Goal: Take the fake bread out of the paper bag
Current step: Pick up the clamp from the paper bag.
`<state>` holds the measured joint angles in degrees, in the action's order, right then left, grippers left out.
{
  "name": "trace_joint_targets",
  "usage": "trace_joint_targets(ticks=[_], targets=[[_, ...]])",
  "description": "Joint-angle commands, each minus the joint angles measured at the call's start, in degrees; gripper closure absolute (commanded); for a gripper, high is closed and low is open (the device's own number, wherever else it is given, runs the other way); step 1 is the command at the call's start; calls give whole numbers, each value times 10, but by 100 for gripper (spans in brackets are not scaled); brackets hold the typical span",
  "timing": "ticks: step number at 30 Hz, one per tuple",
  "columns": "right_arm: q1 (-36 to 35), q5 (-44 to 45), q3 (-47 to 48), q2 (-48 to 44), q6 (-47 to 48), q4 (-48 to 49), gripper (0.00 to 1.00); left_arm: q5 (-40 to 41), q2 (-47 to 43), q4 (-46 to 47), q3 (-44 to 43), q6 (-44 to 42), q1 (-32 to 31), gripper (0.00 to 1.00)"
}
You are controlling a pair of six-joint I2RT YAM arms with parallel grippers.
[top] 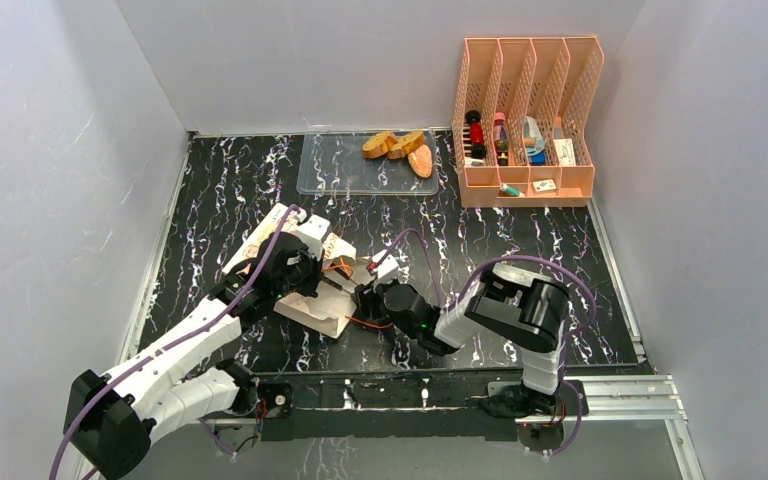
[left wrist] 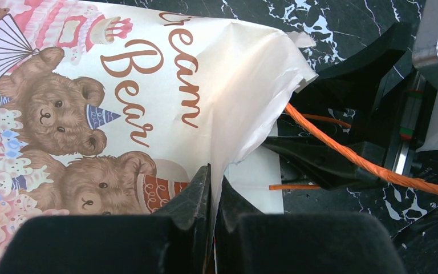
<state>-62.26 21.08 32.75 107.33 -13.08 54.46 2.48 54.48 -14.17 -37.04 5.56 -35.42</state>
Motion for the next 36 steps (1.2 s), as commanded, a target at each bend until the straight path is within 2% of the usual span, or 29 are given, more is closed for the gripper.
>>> trace_joint_targets(ticks=[1, 3, 10, 15, 19, 22, 29, 32, 36], targets=[[-3, 12, -11, 21, -7, 69, 56, -9, -7, -10, -11, 4, 0, 100], [-3, 4, -11, 33, -12, 74, 63, -9, -7, -10, -11, 5, 0, 100], [-14, 11, -26, 70, -34, 100, 65, -9, -17, -11, -11, 7, 0, 100], [-23, 19, -22, 83, -31, 103, 73, -7, -23, -9, -11, 9, 0, 100], [-25, 26, -25, 68, -29, 104, 80, -6, -26, -7, -11, 10, 0, 100], [-27, 23, -32, 20, -32, 90, 82, -6, -30, -9, -12, 9, 0, 100], [-26, -12, 29, -113, -58, -83, 83, -8, -33, -9, -14, 6, 0, 100], [-23, -31, 85, -135, -85, -185, 83, -6, -35, -10, -15, 6, 0, 100], [-9, -74, 132, -147, -134, -267, 84, -5, -41, -9, -15, 7, 0, 100]])
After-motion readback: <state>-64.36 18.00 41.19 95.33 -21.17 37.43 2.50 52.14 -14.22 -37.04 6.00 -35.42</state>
